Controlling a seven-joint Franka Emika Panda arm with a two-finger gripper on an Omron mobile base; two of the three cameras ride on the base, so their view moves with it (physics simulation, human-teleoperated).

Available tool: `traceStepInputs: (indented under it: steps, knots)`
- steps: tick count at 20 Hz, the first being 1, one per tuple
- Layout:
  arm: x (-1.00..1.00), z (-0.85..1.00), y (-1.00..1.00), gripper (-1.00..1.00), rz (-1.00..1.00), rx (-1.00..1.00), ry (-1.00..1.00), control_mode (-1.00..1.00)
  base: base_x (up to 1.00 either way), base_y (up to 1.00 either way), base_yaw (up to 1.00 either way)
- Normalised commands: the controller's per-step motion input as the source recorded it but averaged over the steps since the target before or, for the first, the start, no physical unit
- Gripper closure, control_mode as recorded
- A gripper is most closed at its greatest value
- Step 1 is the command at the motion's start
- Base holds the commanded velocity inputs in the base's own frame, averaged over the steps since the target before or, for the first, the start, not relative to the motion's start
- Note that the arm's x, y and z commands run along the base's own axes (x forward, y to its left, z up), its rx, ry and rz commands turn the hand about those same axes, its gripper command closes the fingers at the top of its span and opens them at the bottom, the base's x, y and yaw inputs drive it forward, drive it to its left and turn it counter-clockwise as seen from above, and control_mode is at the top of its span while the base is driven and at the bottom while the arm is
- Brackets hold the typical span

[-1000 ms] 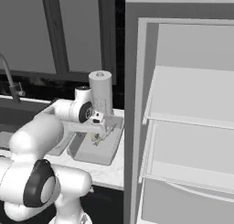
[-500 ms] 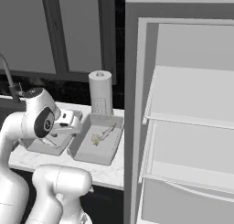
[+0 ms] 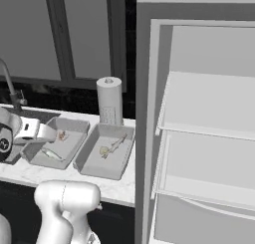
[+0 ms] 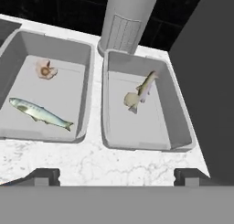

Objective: Place one garlic and one fish in each tupperware on the nearby counter, to pack two identical lunches.

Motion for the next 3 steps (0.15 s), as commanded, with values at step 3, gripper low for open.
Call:
traceStepInputs:
  steps: [3]
  knots:
    - [-0.28,0.00,-0.03,-1.00,0.00,0.04,-0.09,-1.00,0.00,0.00,0.00]
